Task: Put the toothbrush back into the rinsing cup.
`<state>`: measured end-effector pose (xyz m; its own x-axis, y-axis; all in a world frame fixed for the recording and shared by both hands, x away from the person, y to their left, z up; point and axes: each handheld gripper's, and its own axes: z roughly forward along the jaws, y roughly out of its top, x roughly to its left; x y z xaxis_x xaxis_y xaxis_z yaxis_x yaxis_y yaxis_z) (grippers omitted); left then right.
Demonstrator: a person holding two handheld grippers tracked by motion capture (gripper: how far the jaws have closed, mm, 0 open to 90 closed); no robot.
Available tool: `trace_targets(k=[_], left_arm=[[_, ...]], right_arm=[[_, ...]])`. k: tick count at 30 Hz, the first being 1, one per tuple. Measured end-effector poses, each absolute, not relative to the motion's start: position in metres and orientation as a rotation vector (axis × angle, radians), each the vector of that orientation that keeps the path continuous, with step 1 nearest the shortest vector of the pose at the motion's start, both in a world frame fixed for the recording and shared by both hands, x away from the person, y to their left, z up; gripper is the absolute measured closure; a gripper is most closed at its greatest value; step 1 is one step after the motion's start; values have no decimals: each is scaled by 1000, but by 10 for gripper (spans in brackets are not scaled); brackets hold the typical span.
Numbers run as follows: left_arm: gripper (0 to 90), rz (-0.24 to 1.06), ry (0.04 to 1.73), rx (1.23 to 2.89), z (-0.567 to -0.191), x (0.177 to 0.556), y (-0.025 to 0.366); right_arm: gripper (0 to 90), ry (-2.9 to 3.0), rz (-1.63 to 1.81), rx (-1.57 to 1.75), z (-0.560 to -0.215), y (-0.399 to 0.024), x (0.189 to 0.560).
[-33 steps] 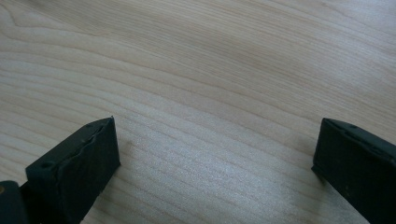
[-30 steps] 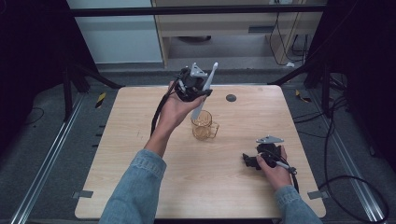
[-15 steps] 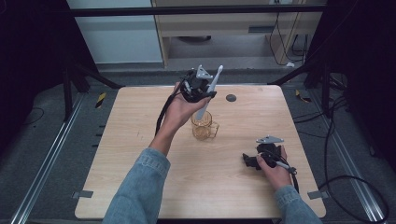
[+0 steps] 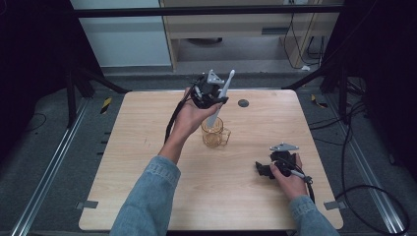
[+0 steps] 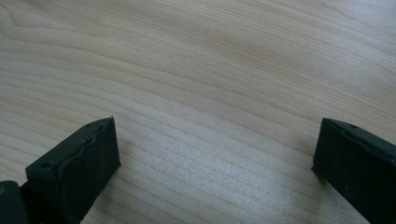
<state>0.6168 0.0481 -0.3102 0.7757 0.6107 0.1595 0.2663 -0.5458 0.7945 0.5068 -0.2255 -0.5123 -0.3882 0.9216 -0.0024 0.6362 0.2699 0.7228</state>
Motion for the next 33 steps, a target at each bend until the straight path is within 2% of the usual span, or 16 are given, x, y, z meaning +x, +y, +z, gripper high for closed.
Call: trace_targets(k=[33], left_arm=[[676, 486, 654, 2207, -352, 630, 47]], right_arm=[[5, 2120, 907, 1405, -512, -226, 507]])
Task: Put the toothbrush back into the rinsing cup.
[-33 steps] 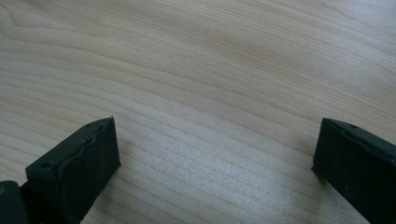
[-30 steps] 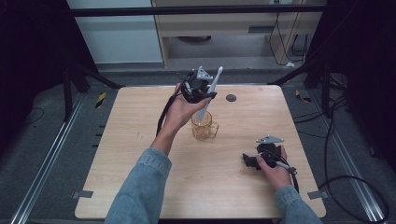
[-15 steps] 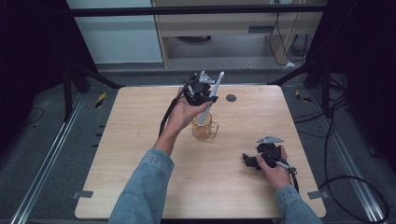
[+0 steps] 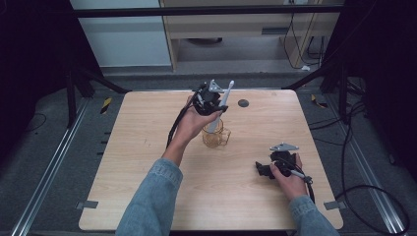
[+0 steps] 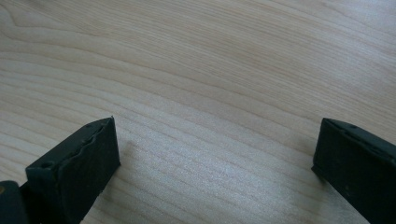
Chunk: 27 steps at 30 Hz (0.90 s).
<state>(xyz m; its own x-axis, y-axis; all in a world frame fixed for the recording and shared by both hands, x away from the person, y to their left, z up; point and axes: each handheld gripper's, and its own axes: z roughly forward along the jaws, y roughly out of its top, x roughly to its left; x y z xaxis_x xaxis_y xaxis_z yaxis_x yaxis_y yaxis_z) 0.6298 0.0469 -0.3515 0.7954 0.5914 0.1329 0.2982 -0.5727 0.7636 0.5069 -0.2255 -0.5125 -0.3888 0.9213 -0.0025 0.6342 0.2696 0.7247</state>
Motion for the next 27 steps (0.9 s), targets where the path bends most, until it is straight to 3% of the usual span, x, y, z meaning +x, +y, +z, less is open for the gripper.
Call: trace_targets(k=[27], left_arm=[[675, 479, 694, 2270, -372, 632, 48]], right_arm=[[5, 2121, 905, 1408, -512, -225, 507]])
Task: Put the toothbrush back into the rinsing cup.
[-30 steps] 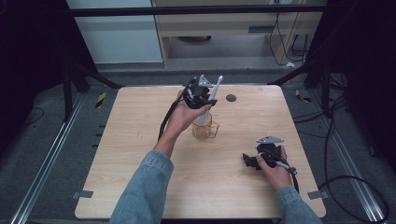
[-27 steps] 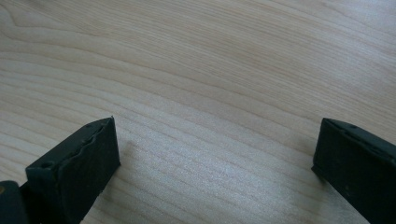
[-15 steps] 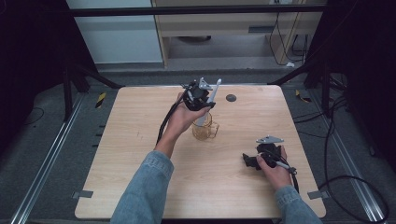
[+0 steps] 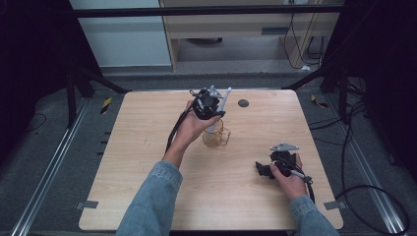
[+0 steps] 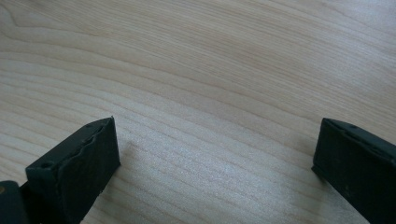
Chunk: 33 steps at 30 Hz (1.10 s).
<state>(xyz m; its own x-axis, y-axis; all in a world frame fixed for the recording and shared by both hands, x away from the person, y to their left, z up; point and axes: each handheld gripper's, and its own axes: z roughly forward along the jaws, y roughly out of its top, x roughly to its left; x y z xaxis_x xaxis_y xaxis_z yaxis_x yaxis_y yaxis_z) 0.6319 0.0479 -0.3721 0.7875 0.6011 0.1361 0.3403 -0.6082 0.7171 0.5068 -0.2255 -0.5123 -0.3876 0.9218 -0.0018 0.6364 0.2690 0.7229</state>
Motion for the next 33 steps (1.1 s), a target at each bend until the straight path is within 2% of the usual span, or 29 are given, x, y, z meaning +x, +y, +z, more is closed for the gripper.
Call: trace_targets(k=[33], left_arm=[[674, 449, 724, 2279, -388, 629, 50]], right_arm=[[5, 2121, 904, 1408, -512, -225, 507]])
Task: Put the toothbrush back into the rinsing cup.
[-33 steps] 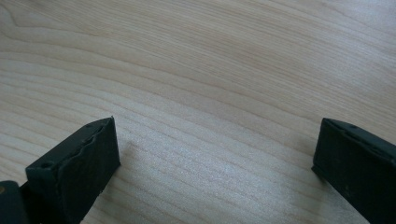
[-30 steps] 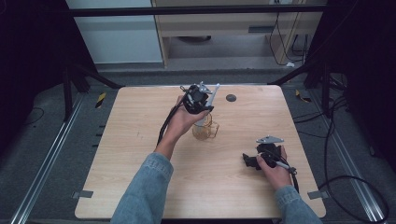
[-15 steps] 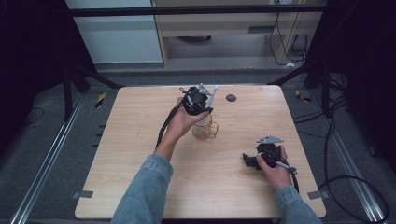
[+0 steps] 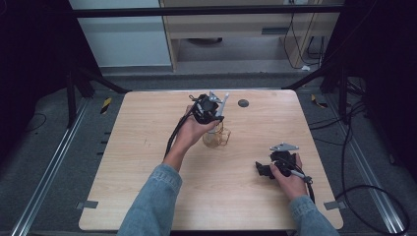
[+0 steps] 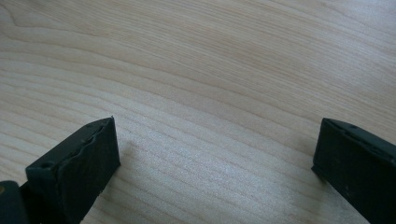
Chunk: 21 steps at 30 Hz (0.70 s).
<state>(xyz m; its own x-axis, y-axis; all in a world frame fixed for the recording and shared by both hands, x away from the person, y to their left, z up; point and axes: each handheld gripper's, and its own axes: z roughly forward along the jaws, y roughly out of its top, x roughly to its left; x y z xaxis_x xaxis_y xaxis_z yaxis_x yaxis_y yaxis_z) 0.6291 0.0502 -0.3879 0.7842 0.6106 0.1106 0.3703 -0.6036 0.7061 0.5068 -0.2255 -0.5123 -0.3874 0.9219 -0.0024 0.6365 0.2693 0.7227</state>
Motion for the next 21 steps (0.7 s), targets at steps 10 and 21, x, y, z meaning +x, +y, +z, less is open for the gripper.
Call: trace_targets(k=[10, 21], left_arm=[[671, 464, 729, 2279, -390, 629, 45], [670, 457, 739, 2277, -390, 630, 44]], right_arm=[[5, 2122, 903, 1405, -512, -226, 507], [5, 2122, 903, 1405, -512, -226, 507]])
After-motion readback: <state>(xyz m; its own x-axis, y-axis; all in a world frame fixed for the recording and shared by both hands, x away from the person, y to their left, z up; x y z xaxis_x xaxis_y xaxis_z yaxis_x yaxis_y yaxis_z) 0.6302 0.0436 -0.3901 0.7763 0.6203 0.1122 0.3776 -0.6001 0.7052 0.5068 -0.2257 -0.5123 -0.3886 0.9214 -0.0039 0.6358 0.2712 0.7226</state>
